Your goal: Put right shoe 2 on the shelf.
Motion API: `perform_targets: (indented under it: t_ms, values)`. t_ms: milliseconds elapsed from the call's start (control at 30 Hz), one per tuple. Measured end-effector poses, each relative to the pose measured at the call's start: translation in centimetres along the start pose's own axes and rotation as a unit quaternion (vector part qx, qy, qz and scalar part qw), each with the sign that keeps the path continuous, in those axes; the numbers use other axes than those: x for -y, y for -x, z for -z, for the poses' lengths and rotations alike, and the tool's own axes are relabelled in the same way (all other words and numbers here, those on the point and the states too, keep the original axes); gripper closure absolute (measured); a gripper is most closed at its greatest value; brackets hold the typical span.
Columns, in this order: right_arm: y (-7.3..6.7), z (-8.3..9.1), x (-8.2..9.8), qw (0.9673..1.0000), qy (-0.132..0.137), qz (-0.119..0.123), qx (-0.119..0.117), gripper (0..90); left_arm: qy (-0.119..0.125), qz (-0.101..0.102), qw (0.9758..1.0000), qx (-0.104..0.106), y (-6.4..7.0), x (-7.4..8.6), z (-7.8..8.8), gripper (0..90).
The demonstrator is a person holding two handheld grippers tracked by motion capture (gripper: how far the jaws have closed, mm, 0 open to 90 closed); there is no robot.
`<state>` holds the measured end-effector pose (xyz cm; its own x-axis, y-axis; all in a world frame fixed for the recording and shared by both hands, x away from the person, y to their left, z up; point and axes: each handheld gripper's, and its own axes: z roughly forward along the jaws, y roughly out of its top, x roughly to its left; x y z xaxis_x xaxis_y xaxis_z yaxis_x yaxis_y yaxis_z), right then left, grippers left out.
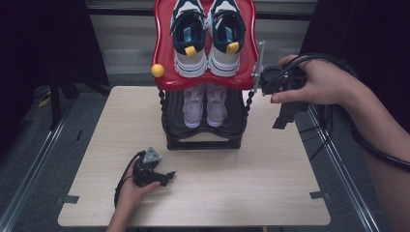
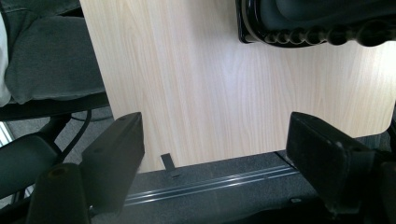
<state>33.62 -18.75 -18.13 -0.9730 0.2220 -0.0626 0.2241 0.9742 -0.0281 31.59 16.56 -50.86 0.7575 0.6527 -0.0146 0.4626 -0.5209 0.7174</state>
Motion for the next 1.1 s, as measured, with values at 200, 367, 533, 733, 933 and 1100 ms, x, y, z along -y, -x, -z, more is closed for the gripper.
perform_targets:
  t_ms: [200,367,533,733,933,1100]
  values:
    - [-0.3,-1.3,0.1,1.0,-0.002,-0.001,-0.002,19.4,0.0,0.0,1.0,0.0,0.0,0.0,0.0,14.7]
    - [-0.4,-2.3,0.3,1.0,-0.007,0.002,-0.001,19.6,0.0,0.0,1.0,0.0,0.0,0.0,0.0,14.7]
    - [-0.5,-3.1,0.7,1.0,0.0,-0.002,-0.003,19.5,0.0,0.0,1.0,0.0,0.0,0.0,0.0,14.7]
    - [-0.5,-5.0,1.3,1.0,0.002,-0.004,-0.009,19.5,0.0,-0.003,1.0,-0.003,0.0,0.0,0.0,14.7]
    - [-0.5,-6.8,1.8,0.9998,0.009,-0.008,-0.017,19.5,0.004,0.004,1.0,-0.001,0.0,0.0,0.0,14.7]
    - [-0.8,-8.3,2.0,0.9996,0.006,-0.017,-0.023,19.6,0.004,0.004,1.0,0.0,0.0,0.0,0.0,14.7]
